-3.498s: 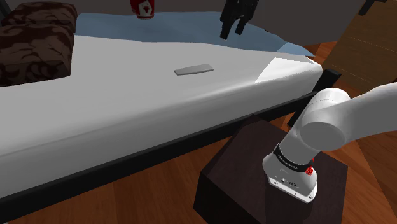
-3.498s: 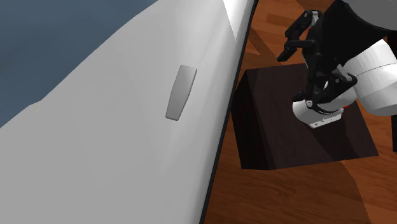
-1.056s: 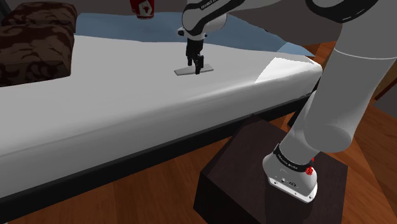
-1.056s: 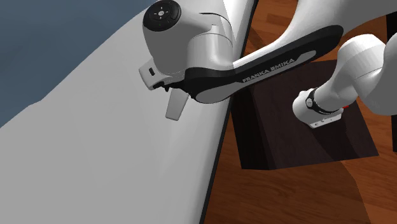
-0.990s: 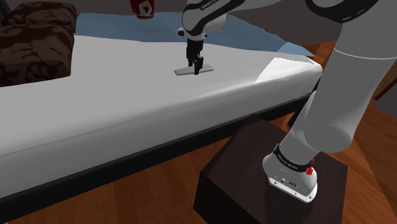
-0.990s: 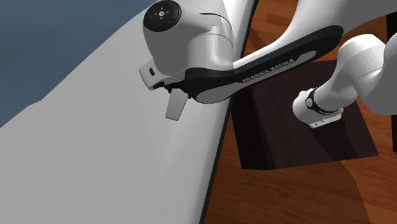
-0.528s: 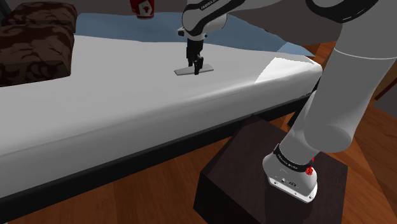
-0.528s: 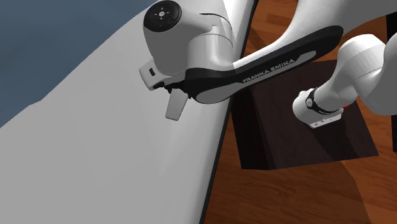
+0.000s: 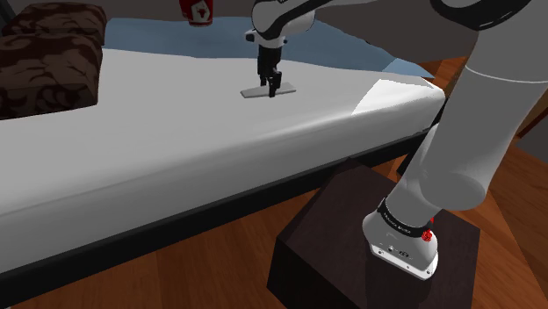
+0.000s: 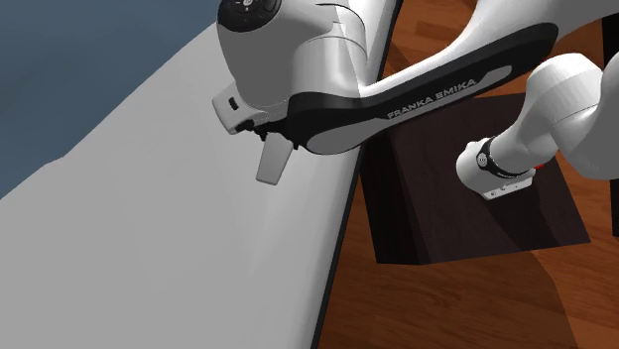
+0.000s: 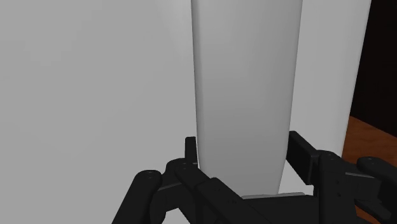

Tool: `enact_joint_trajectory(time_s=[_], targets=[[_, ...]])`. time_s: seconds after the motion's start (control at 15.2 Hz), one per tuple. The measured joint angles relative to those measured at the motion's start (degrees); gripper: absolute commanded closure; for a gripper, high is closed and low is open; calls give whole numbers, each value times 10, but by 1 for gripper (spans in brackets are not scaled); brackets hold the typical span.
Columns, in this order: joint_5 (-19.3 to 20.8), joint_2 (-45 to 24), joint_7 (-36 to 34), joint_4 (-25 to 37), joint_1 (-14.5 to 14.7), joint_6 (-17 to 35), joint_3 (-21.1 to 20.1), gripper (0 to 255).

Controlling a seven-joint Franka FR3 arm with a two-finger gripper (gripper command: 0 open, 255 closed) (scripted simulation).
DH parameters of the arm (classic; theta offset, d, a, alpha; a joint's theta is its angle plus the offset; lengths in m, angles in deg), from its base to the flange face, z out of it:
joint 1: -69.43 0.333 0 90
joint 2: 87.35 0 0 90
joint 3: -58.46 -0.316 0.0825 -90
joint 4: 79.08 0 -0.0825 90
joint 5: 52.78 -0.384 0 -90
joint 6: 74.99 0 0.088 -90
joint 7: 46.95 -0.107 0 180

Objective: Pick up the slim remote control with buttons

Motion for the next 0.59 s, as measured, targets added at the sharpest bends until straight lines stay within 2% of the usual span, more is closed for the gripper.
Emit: enact_joint_trajectory(time_s=[0.59], targets=[[7,21,-4,45,1,-65,1,255]])
